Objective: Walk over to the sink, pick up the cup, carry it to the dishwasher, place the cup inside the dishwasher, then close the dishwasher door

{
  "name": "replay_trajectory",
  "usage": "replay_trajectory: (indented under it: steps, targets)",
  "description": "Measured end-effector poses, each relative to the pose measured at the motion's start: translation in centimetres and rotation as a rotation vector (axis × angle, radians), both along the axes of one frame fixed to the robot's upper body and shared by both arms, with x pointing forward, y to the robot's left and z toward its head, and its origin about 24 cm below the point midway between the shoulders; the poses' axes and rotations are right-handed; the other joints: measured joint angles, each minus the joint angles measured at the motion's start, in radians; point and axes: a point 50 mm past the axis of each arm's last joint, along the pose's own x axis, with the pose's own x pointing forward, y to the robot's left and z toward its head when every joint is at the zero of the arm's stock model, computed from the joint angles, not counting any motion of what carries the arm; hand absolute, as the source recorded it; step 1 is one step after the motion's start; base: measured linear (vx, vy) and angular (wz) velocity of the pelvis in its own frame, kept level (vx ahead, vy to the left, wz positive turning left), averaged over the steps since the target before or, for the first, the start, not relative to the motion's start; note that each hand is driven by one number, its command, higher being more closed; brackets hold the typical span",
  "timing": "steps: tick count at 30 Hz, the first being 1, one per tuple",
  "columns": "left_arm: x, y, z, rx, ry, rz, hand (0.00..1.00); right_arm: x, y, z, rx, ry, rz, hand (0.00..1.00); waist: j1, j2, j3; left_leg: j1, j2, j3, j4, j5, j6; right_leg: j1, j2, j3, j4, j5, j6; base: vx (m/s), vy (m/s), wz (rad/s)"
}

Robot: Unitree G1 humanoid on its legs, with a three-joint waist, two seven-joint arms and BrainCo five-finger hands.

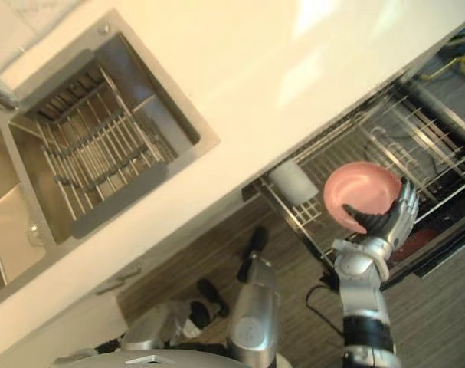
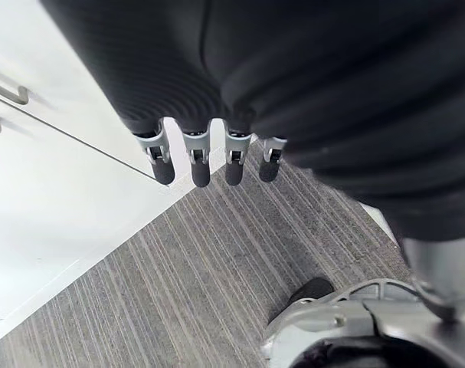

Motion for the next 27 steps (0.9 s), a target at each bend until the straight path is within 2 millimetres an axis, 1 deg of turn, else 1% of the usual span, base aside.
replay_trajectory:
  steps: [1, 2, 3, 4, 6, 8, 9, 11, 12, 13, 14, 15, 16, 17, 18, 19, 20, 21, 22, 23, 24, 25, 26, 27]
  targets:
    - [-0.2, 0.1, 0.0, 0.005, 0.01, 0.002, 0.0, -0.3, 0.0, 0.3, -0.001, -0.015, -0.004, 0.0, 0.0, -0.008, -0.006, 0.015, 0.003, 0.002, -0.007, 0.002, -0.003, 0.016, 0.009, 0.0, -0.01, 0.0, -0.001, 0.04, -0.06, -0.1]
    - [-1.0, 0.4, -0.1, 0.012, 0.032, 0.02, 0.0, -0.8, -0.2, 1.0, -0.01, -0.045, -0.01, 0.0, -0.001, -0.025, -0.032, 0.035, 0.013, 0.006, -0.014, 0.005, -0.008, 0.042, 0.028, -0.002, -0.036, 0.005, -0.004, 0.05, -0.064, -0.19]
    - [-1.6, 0.7, -0.1, 0.02, 0.058, 0.029, 0.0, -1.3, -0.6, 1.9, -0.023, -0.083, -0.027, 0.0, 0.0, -0.04, -0.057, 0.05, 0.022, 0.013, -0.022, 0.007, -0.012, 0.067, 0.051, -0.005, -0.073, 0.018, -0.006, 0.04, -0.052, -0.19]
    - [-1.9, 0.8, -0.1, 0.025, 0.07, 0.034, 0.0, -1.5, -0.8, 2.4, -0.029, -0.102, -0.037, 0.0, 0.0, -0.047, -0.068, 0.059, 0.027, 0.018, -0.026, 0.009, -0.014, 0.083, 0.063, -0.006, -0.095, 0.025, -0.007, 0.06, -0.059, -0.21]
    - [-3.0, 1.3, -0.1, 0.034, 0.111, 0.063, 0.0, -2.3, -1.7, 3.9, -0.035, -0.161, -0.083, 0.0, 0.0, -0.078, -0.103, 0.085, 0.048, 0.037, -0.027, 0.015, -0.025, 0.138, 0.109, -0.013, -0.183, 0.057, -0.014, 0.07, -0.065, -0.22]
    - [-3.9, 1.5, -0.1, 0.031, 0.148, 0.082, 0.0, -2.7, -2.6, 4.4, -0.011, -0.166, -0.118, 0.0, 0.0, -0.095, -0.135, 0.096, 0.058, 0.052, -0.028, 0.018, -0.031, 0.17, 0.136, -0.023, -0.244, 0.078, -0.019, 0.07, -0.045, -0.2]
    - [-4.1, 1.6, -0.1, 0.03, 0.158, 0.092, 0.0, -2.8, -2.9, 4.5, -0.007, -0.161, -0.129, 0.0, 0.0, -0.099, -0.145, 0.098, 0.061, 0.056, -0.028, 0.019, -0.032, 0.175, 0.145, -0.023, -0.263, 0.087, -0.021, 0.07, -0.038, -0.18]
    - [-4.8, 1.5, -0.1, 0.013, 0.198, 0.125, 0.0, -3.2, -4.7, 4.9, 0.035, -0.154, -0.174, 0.0, -0.014, -0.103, -0.158, 0.126, 0.07, 0.059, -0.019, 0.018, -0.042, 0.23, 0.172, -0.021, -0.333, 0.113, -0.016, 0.06, -0.016, -0.11]
    - [-5.1, 1.4, -0.1, 0.01, 0.21, 0.13, 0.0, -3.2, -5.2, 4.9, 0.061, -0.161, -0.178, 0.0, -0.019, -0.103, -0.163, 0.131, 0.072, 0.059, -0.016, 0.018, -0.042, 0.242, 0.176, -0.017, -0.341, 0.114, -0.016, 0.05, 0.007, -0.18]
    - [-5.6, 1.1, -0.1, 0.003, 0.234, 0.14, 0.0, -3.5, -6.2, 4.8, 0.125, -0.169, -0.18, 0.0, -0.023, -0.102, -0.177, 0.134, 0.075, 0.061, -0.007, 0.018, -0.043, 0.244, 0.18, -0.003, -0.341, 0.112, -0.015, 0.04, 0.018, -0.26]
    - [-5.9, 1.1, -0.1, -0.001, 0.251, 0.143, 0.0, -4.1, -7.3, 4.2, 0.224, -0.194, -0.189, 0.0, -0.025, -0.102, -0.189, 0.136, 0.077, 0.064, -0.001, 0.018, -0.044, 0.243, 0.184, 0.002, -0.342, 0.11, -0.015, 0.04, 0.022, -0.24]
    - [-5.9, 1.1, 0.0, -0.002, 0.257, 0.15, 0.0, -4.4, -7.9, 3.8, 0.27, -0.205, -0.198, 0.0, -0.027, -0.103, -0.192, 0.136, 0.079, 0.066, 0.003, 0.017, -0.046, 0.244, 0.184, 0.002, -0.342, 0.11, -0.015, 0.03, 0.044, -0.17]
    - [-6.1, 1.2, 0.0, -0.006, 0.268, 0.165, 0.0, -5.1, -8.9, 2.7, 0.38, -0.233, -0.213, 0.0, -0.031, -0.104, -0.198, 0.136, 0.079, 0.069, 0.013, 0.016, -0.048, 0.243, 0.188, 0.005, -0.342, 0.109, -0.015, 0.01, 0.043, -0.13]
    - [-6.4, 1.1, 0.0, -0.01, 0.275, 0.176, 0.0, -5.4, -9.4, 1.5, 0.464, -0.236, -0.221, 0.0, -0.032, -0.108, -0.208, 0.134, 0.077, 0.057, 0.019, 0.016, -0.047, 0.242, 0.191, 0.014, -0.341, 0.108, -0.014, 0.02, 0.037, -0.32]
    - [-7.1, 1.1, 0.0, -0.021, 0.284, 0.21, 0.0, -5.5, -9.6, -0.7, 0.58, -0.211, -0.212, 0.0, -0.029, -0.121, -0.222, 0.124, 0.076, -0.002, 0.057, 0.015, -0.045, 0.24, 0.196, 0.052, -0.339, 0.111, -0.012, 0.03, -0.01, -0.45]
    - [-7.6, 1.1, 0.0, -0.029, 0.288, 0.233, 0.0, -5.3, -9.4, -1.8, 0.633, -0.195, -0.2, 0.0, -0.023, -0.129, -0.228, 0.115, 0.072, -0.059, 0.087, 0.012, -0.039, 0.24, 0.196, 0.078, -0.336, 0.115, -0.012, 0.02, -0.019, -0.95]
    - [-8.5, 0.3, 0.0, -0.058, 0.296, 0.282, 0.0, -4.6, -8.9, -3.4, 0.712, -0.163, -0.158, 0.0, -0.003, -0.141, -0.234, 0.097, 0.041, -0.225, 0.111, -0.032, -0.042, 0.232, 0.202, 0.14, -0.341, 0.116, -0.01, -0.05, 0.046, -1.7]
    - [-8.9, -0.7, -0.1, -0.103, 0.292, 0.349, 0.0, -3.8, -8.0, -5.1, 0.8, -0.132, -0.103, 0.0, 0.033, -0.124, -0.239, 0.095, 0.011, -0.325, 0.094, -0.057, -0.023, 0.217, 0.237, 0.201, -0.341, 0.11, -0.003, -0.06, 0.065, -1.81]
    - [-8.8, -1.1, -0.2, -0.116, 0.288, 0.362, 0.0, -3.6, -7.6, -5.7, 0.823, -0.117, -0.088, 0.0, 0.04, -0.098, -0.242, 0.089, 0.032, -0.319, 0.067, -0.065, 0.0, 0.211, 0.262, 0.204, -0.34, 0.087, 0.027, -0.13, 0.086, -1.51]
    - [-8.7, -1.6, -0.3, -0.123, 0.289, 0.367, 0.0, -3.5, -7.2, -6.6, 0.853, -0.106, -0.081, 0.0, 0.054, -0.069, -0.245, 0.084, 0.068, -0.297, 0.056, -0.094, 0.003, 0.204, 0.287, 0.194, -0.327, 0.059, 0.059, -0.09, 0.057, -1.07]
    - [-8.7, -2.4, -0.4, -0.13, 0.298, 0.369, 0.0, -3.5, -6.2, -8.0, 0.908, -0.087, -0.078, 0.0, 0.063, -0.049, -0.249, 0.084, 0.092, -0.254, 0.06, -0.097, 0.006, 0.173, 0.289, 0.191, -0.222, 0.049, -0.017, -0.07, 0.074, -0.88]
    - [-9.0, -2.3, -0.4, -0.113, 0.313, 0.373, 0.0, -4.1, -5.5, -9.2, 0.938, -0.064, -0.091, 0.0, 0.046, -0.058, -0.255, 0.086, 0.082, -0.246, 0.056, -0.093, -0.001, 0.208, 0.263, 0.206, -0.202, 0.037, -0.004, 0.02, 0.06, -0.8]
    - [-9.0, -1.9, -0.3, -0.097, 0.317, 0.368, 0.0, -4.3, -5.2, -9.6, 0.943, -0.052, -0.092, 0.0, 0.054, -0.062, -0.253, 0.087, 0.077, -0.238, 0.057, -0.092, -0.005, 0.224, 0.262, 0.214, -0.241, 0.045, 0.018, 0.02, 0.034, -0.55]
    - [-9.0, -1.8, -0.3, -0.087, 0.322, 0.349, 0.0, -4.3, -4.4, -10.2, 0.954, -0.043, -0.079, 0.0, 0.053, -0.071, -0.251, 0.073, 0.07, -0.236, 0.06, -0.079, -0.013, 0.216, 0.261, 0.223, -0.263, 0.073, 0.03, -0.01, 0.024, -0.46]
